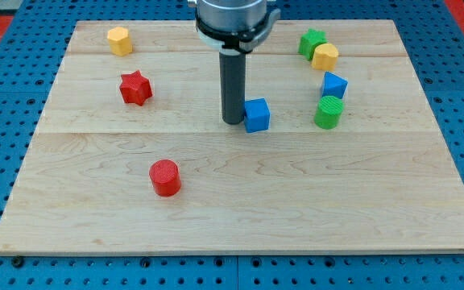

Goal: Move blue cube below green circle

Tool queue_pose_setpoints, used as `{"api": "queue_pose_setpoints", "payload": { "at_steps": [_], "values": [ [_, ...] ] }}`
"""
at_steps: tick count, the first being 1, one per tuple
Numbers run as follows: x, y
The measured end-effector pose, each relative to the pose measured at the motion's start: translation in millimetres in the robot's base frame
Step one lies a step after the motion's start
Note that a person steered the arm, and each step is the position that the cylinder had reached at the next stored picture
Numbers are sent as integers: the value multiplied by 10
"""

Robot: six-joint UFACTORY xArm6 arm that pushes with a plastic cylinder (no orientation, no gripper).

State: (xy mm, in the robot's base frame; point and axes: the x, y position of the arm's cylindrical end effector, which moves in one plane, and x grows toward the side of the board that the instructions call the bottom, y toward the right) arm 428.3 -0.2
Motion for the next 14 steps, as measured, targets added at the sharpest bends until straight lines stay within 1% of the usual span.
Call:
{"api": "queue_pose_setpoints", "payload": {
  "at_steps": [3,5,6,7,8,9,11,12,13,14],
  "values": [
    [46,0],
    [227,76],
    [-38,-348],
    [-443,-250],
    [-146,620],
    [176,1029],
    [724,1029],
    [1069,508],
    [1596,598],
    [1618,867]
  ]
}}
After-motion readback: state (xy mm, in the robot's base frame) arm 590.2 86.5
